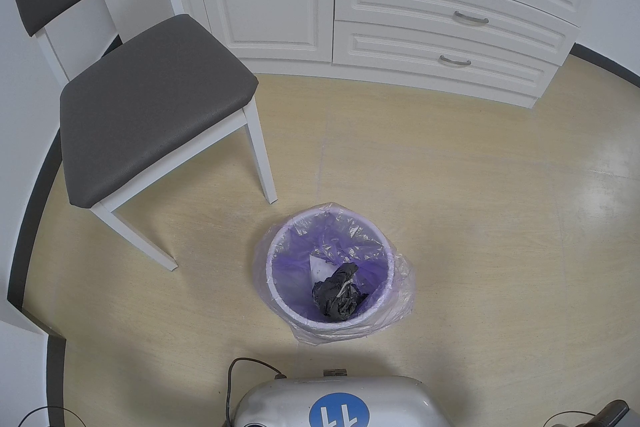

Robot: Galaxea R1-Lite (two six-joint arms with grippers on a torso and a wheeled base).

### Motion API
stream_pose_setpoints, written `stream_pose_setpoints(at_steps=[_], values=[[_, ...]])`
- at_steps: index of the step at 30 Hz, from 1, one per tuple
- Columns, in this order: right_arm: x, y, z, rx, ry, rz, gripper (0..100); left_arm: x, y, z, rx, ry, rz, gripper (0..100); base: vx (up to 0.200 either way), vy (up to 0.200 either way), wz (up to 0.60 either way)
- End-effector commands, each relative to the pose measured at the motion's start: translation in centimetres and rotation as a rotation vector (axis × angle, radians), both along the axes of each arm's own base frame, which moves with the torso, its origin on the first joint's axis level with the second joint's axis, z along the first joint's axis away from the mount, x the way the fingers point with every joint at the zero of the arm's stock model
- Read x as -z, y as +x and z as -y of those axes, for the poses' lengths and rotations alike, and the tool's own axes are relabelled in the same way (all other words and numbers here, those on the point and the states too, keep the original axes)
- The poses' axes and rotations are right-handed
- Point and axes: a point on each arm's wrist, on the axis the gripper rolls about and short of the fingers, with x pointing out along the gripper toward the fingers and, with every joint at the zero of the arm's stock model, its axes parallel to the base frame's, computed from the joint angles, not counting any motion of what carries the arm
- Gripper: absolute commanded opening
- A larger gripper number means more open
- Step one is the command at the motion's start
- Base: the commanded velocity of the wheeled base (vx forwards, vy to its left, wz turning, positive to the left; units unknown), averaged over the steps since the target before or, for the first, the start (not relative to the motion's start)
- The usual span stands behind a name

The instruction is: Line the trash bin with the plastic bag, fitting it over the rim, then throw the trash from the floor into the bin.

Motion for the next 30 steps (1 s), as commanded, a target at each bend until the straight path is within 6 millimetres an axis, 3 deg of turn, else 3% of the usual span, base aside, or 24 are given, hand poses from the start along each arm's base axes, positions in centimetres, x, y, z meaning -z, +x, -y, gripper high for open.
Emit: stream_pose_setpoints(at_steps=[1, 18, 25, 30], values=[[2.1, -4.0, 0.3, 0.021, 0.011, 0.111, 0, 0.2, -4.5, -0.8, -0.035, -0.024, 0.081, 100, 0.0, 0.0, 0.0], [5.4, -5.9, 0.2, 0.044, 0.007, 0.126, 0, 0.8, -7.4, -1.0, -0.145, -0.009, 0.101, 100, 0.0, 0.0, 0.0], [8.1, -6.1, -0.3, -0.063, -0.013, 0.159, 0, 2.9, -9.9, -1.2, -0.143, -0.002, 0.07, 100, 0.0, 0.0, 0.0], [10.0, -4.8, -0.6, -0.163, -0.054, 0.109, 0, 5.0, -11.2, -1.3, -0.145, -0.003, 0.073, 100, 0.0, 0.0, 0.0]])
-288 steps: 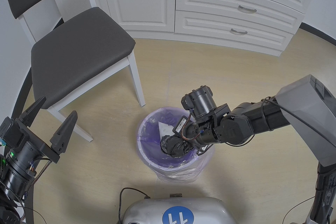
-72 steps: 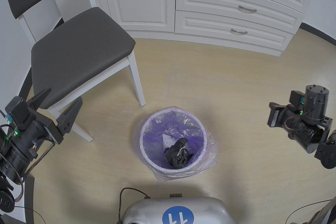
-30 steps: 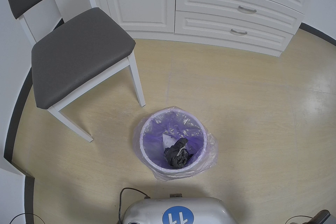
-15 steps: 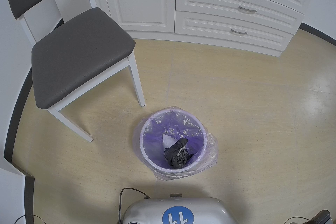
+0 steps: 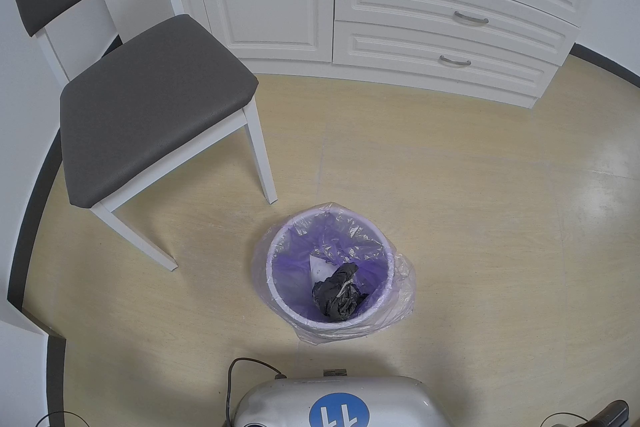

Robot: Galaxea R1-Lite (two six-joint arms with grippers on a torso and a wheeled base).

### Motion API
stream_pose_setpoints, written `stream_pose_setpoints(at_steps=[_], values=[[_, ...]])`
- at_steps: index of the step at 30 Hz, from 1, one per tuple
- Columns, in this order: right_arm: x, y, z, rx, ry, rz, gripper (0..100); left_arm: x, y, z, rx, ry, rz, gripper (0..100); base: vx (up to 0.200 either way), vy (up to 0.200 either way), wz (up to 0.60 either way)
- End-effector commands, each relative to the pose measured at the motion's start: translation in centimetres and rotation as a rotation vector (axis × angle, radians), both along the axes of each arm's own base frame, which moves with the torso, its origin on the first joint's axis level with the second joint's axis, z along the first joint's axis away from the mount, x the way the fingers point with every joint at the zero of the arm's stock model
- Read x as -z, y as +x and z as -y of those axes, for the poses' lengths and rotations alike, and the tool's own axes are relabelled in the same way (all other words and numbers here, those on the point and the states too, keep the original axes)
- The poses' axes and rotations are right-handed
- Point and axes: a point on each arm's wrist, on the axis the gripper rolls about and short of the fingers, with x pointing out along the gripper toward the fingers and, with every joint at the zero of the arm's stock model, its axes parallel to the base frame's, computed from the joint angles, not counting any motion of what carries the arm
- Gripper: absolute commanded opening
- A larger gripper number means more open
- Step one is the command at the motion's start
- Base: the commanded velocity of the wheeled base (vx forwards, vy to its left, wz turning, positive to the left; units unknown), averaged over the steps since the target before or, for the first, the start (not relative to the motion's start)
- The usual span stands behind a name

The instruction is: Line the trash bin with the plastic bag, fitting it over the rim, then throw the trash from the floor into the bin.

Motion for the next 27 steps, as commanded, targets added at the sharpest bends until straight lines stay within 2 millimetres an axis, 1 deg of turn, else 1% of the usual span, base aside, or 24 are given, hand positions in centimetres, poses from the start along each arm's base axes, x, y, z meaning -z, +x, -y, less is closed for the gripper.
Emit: stream_pose_setpoints(at_steps=[1, 6, 7, 8, 10, 11, 14, 15, 16, 18, 19, 22, 23, 25, 27], values=[[2.4, 0.8, -0.2, -0.044, -0.019, -0.036, 0, 2.3, -2.0, -0.1, -0.003, -0.005, 0.037, 100, 0.0, 0.0, 0.0], [5.9, 2.8, -0.4, -0.129, -0.034, -0.163, 0, 5.7, -2.6, 0.0, -0.025, -0.007, 0.017, 100, 0.0, 0.0, 0.0], [5.9, 2.8, -0.4, -0.129, -0.034, -0.163, 0, 5.7, -2.6, 0.0, -0.025, -0.007, 0.017, 100, 0.0, 0.0, 0.0], [7.3, 3.5, -0.4, -0.15, -0.041, -0.218, 0, 6.9, -2.4, 0.3, -0.047, -0.028, 0.003, 100, 0.0, 0.0, 0.0], [8.3, 3.9, -0.5, -0.17, -0.053, -0.256, 0, 8.3, -2.2, 0.5, -0.048, -0.041, -0.018, 100, 0.0, 0.0, 0.0], [8.5, 3.9, -0.5, -0.186, -0.061, -0.273, 0, 9.2, -2.0, 0.5, -0.046, -0.038, -0.038, 100, 0.0, 0.0, 0.0], [8.7, 4.0, -0.6, -0.233, -0.072, -0.302, 0, 10.8, -0.9, 0.6, -0.032, -0.052, -0.087, 100, 0.0, 0.0, 0.0], [9.1, 4.0, -0.7, -0.263, -0.08, -0.337, 0, 11.4, -0.4, 0.6, -0.022, -0.073, -0.108, 100, 0.0, 0.0, 0.0], [9.2, 4.1, -0.7, -0.272, -0.083, -0.35, 0, 11.6, -0.2, 0.6, -0.02, -0.082, -0.114, 100, 0.0, 0.0, 0.0], [10.1, 4.2, -0.8, -0.296, -0.087, -0.435, 0, 12.9, 0.6, 0.6, -0.001, -0.114, -0.15, 100, 0.0, 0.0, 0.0], [10.2, 4.2, -0.8, -0.296, -0.097, -0.445, 0, 13.5, 1.0, 0.6, 0.006, -0.124, -0.169, 100, 0.0, 0.0, 0.0], [10.1, 4.2, -0.8, -0.305, -0.117, -0.437, 0, 14.4, 1.6, 0.6, 0.006, -0.135, -0.185, 100, 0.0, 0.0, 0.0], [10.1, 4.2, -0.9, -0.321, -0.159, -0.442, 0, 15.4, 2.2, 0.6, 0.005, -0.134, -0.198, 100, 0.0, 0.0, 0.0], [10.2, 4.2, -1.0, -0.363, -0.211, -0.455, 0, 16.6, 2.9, 0.6, 0.002, -0.127, -0.219, 100, 0.0, 0.0, 0.0], [10.4, 4.2, -1.0, -0.367, -0.223, -0.471, 0, 18.1, 3.7, 0.6, -0.001, -0.117, -0.242, 100, 0.0, 0.0, 0.0]])
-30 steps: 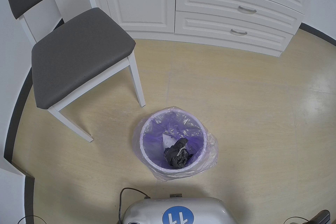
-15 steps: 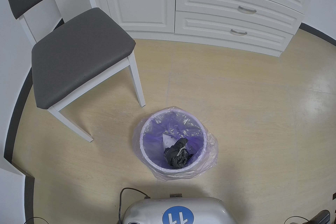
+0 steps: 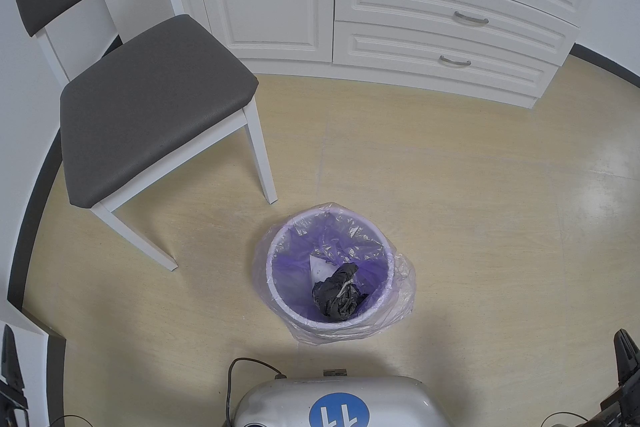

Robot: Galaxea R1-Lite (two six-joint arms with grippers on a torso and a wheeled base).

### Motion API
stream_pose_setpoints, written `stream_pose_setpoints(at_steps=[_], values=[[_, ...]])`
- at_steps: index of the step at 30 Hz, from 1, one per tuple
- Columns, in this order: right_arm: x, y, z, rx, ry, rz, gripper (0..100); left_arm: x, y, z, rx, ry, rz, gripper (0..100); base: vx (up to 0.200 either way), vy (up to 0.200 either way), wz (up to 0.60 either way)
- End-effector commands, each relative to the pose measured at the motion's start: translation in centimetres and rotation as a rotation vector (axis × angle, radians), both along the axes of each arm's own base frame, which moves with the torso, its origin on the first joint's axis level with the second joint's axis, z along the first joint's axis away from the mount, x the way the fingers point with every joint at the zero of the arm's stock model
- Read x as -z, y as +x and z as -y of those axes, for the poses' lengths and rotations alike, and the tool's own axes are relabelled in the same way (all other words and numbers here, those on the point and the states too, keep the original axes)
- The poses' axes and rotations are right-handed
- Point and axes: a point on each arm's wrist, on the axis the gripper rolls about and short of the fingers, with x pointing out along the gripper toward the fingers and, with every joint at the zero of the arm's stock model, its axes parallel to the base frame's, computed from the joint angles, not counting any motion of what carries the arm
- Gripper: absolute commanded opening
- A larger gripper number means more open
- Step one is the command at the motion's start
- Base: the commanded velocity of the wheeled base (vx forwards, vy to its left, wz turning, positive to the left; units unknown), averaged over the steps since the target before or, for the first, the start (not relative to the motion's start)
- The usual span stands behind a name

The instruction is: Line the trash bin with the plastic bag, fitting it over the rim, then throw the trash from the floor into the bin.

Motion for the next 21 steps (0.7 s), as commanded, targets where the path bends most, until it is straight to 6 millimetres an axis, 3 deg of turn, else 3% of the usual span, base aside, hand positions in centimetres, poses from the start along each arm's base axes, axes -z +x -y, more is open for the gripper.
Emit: stream_pose_setpoints(at_steps=[1, 9, 15, 21], values=[[0.76, 0.05, -0.11, -0.046, -0.053, -0.025, 0, 4.22, 1.79, 0.03, 0.002, 0.014, -0.06, 100, 0.0, 0.0, 0.0], [1.2, 0.07, 0.14, 0.057, 0.047, -0.073, 0, 4.22, 1.92, 0.21, 0.089, -0.005, -0.037, 100, 0.0, 0.0, 0.0], [1.18, 0.07, 0.12, 0.056, 0.037, -0.071, 0, 4.61, 1.96, 0.71, 0.313, 0.013, -0.087, 100, 0.0, 0.0, 0.0], [1.17, 0.07, 0.12, 0.053, 0.042, -0.07, 0, 4.86, 2.02, 0.73, 0.32, 0.039, -0.107, 100, 0.0, 0.0, 0.0]])
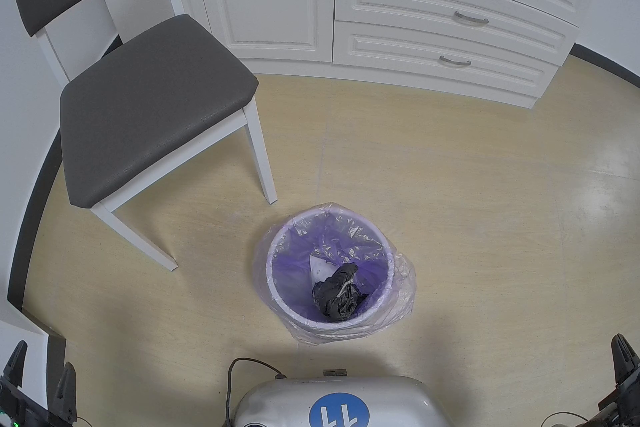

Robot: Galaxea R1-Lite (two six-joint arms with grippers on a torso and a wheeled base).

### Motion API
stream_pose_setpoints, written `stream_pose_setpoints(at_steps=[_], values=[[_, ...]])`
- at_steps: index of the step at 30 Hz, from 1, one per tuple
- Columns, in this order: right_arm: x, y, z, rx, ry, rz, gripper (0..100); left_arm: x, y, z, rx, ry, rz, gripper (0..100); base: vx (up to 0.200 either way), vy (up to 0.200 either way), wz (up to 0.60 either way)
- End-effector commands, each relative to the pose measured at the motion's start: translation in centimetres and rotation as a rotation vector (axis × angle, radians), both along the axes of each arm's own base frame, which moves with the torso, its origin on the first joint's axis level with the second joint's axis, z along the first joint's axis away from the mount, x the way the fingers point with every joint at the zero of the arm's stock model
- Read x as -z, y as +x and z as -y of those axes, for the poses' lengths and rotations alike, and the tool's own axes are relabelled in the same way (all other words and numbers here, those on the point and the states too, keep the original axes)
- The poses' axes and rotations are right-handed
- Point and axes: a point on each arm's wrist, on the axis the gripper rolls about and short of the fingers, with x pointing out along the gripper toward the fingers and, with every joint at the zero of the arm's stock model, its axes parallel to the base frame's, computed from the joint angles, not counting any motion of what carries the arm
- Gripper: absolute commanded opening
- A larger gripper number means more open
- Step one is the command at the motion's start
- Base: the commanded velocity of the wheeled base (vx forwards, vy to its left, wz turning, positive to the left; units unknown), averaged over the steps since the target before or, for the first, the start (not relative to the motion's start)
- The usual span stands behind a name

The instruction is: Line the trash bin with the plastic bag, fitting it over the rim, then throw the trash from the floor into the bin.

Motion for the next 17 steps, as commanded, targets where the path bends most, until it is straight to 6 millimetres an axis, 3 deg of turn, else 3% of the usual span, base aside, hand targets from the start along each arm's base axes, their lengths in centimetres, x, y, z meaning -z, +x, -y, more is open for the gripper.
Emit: stream_pose_setpoints(at_steps=[1, 17], values=[[0.52, 0.03, 0.0, -0.002, 0.0, -0.006, 0, 0.51, 0.04, 0.0, 0.001, 0.004, -0.007, 100, 0.0, 0.0, 0.0], [0.52, 0.03, 0.0, -0.002, -0.003, -0.006, 0, 0.52, 0.03, 0.01, 0.004, -0.001, -0.005, 100, 0.0, 0.0, 0.0]])
